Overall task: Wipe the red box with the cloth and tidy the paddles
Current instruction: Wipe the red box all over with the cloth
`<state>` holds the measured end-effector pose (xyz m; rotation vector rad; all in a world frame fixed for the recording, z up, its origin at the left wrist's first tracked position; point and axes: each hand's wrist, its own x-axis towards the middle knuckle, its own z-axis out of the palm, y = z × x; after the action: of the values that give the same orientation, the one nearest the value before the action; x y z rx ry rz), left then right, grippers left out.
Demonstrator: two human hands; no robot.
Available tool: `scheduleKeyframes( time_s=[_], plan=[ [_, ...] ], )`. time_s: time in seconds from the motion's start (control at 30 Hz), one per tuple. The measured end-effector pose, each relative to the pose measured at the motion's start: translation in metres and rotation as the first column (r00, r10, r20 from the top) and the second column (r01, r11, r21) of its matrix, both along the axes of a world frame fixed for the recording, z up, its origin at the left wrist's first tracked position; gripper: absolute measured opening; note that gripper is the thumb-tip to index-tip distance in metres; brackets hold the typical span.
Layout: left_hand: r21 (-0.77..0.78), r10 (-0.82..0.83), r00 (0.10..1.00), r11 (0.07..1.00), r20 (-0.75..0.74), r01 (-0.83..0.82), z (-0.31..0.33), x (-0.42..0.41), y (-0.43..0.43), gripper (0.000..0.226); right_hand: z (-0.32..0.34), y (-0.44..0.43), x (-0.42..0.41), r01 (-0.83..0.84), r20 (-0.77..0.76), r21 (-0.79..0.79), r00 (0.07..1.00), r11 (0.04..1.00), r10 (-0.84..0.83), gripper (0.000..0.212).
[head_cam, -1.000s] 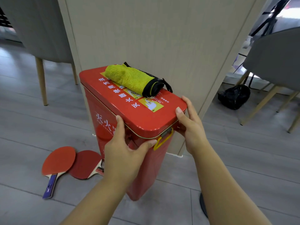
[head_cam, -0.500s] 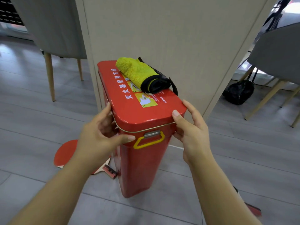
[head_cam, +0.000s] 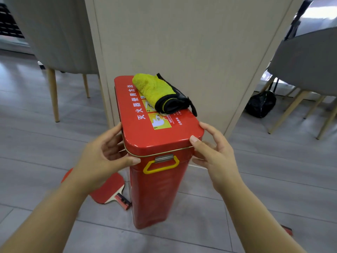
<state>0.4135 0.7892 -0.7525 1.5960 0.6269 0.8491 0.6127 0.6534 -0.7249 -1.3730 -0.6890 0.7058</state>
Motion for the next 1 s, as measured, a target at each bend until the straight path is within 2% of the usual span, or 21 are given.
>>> scheduleKeyframes(
  time_s=[0.03,0.1,0.17,0.2,0.27,0.3,0.37,0.47,0.53,0.63,0.7,0.87,1.0],
  plan=[
    [0.007,-0.026,1.0,1.0,-0.007,0.026,0.002,-0.004,0.003,0.099,0.002,0.0,0.002,0.002,0.034,-0.028,0.999,1.0,-0.001,0.033],
    [0.013,-0.102,0.994,0.995,0.03,0.102,0.006,-0.012,0.013,0.072,0.009,0.002,0.009,0.053,0.118,-0.059,0.992,0.997,-0.046,0.021],
    [-0.026,-0.12,0.991,0.992,0.065,0.122,0.013,-0.015,0.022,0.055,0.018,0.008,0.018,0.16,0.248,-0.066,0.959,0.985,-0.139,0.012],
    [-0.018,-0.078,0.995,0.997,0.062,0.08,0.016,-0.015,0.024,0.045,0.025,0.013,0.022,0.205,0.313,-0.065,0.933,0.977,-0.175,0.012],
    [0.138,0.103,0.995,0.985,-0.011,-0.101,0.022,-0.009,0.028,0.031,0.04,0.026,0.026,0.244,0.422,-0.064,0.886,0.968,-0.195,0.018],
    [0.25,0.2,0.977,0.952,-0.069,-0.177,0.026,-0.005,0.028,0.037,0.048,0.035,0.027,0.246,0.473,-0.068,0.862,0.967,-0.186,0.02],
    [0.458,0.319,0.932,0.863,-0.169,-0.212,0.033,0.005,0.031,0.056,0.06,0.057,0.028,0.233,0.56,-0.104,0.817,0.967,-0.136,0.022],
    [0.641,0.356,0.887,0.762,-0.295,-0.092,0.044,0.015,0.041,0.067,0.073,0.091,0.025,0.192,0.635,-0.188,0.772,0.963,-0.03,0.026],
    [0.614,0.304,0.893,0.788,-0.331,-0.04,0.05,0.017,0.045,0.062,0.078,0.112,0.024,0.191,0.695,-0.254,0.718,0.948,0.042,0.035],
    [0.528,0.258,0.917,0.847,-0.303,-0.064,0.05,0.015,0.049,0.052,0.084,0.138,0.025,0.195,0.745,-0.342,0.653,0.919,0.139,0.05],
    [0.489,0.25,0.929,0.868,-0.275,-0.089,0.047,0.015,0.048,0.047,0.086,0.151,0.027,0.176,0.72,-0.412,0.664,0.894,0.201,0.055],
    [0.438,0.28,0.922,0.888,-0.267,-0.143,0.046,0.017,0.043,0.035,0.084,0.161,0.035,0.102,0.665,-0.521,0.671,0.847,0.328,0.047],
    [0.416,0.294,0.907,0.896,-0.301,-0.153,0.052,0.02,0.027,0.044,0.086,0.149,0.037,0.018,0.536,-0.578,0.762,0.816,0.363,0.048]
  ],
)
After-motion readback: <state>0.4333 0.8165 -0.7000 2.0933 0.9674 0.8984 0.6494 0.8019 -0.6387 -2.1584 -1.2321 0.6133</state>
